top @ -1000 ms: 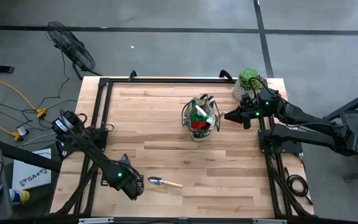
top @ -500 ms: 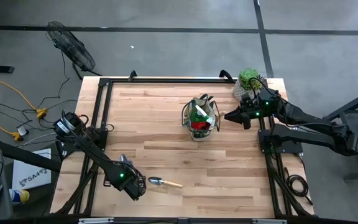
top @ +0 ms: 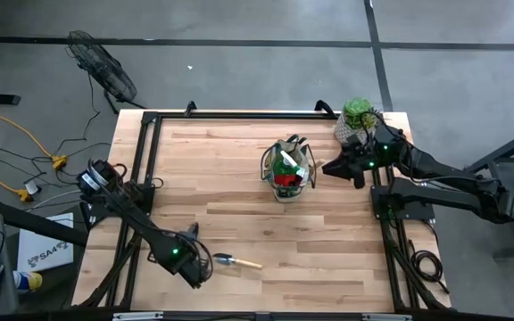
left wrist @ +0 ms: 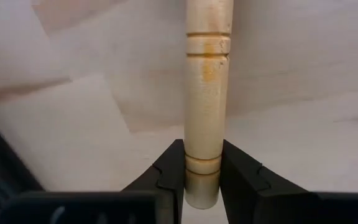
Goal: Pick & Place Garden tools in Gardening bag
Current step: Put the left brown trowel into the gardening bag
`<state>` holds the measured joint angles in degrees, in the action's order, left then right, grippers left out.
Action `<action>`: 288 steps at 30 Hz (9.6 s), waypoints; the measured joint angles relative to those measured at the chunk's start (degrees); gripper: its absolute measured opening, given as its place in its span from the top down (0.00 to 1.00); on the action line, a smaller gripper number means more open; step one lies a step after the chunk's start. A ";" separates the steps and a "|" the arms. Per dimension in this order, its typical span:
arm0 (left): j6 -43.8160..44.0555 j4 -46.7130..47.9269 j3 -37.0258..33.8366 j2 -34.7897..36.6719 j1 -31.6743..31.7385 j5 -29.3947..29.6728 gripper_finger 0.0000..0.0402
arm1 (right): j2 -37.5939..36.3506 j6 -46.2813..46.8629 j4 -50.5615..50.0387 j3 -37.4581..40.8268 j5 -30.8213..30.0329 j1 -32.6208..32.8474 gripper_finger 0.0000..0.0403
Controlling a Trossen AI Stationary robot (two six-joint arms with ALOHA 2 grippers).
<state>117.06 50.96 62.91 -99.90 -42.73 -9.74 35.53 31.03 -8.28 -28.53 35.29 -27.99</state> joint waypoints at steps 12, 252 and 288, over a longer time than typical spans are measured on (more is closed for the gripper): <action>-35.44 25.89 19.14 0.04 12.06 7.67 0.84 | 0.00 -8.98 10.72 -0.09 3.89 4.30 0.74; -98.90 -39.49 58.10 0.35 69.96 -5.13 0.45 | 37.97 -56.35 15.44 -40.44 -85.74 20.51 0.99; -98.39 -40.85 58.10 -1.11 68.16 -0.32 0.83 | 37.99 -56.36 13.32 -40.44 -86.12 20.46 0.99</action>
<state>18.67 10.10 121.01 -101.01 25.43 -10.06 73.52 -25.33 5.04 -68.97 -50.83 -7.53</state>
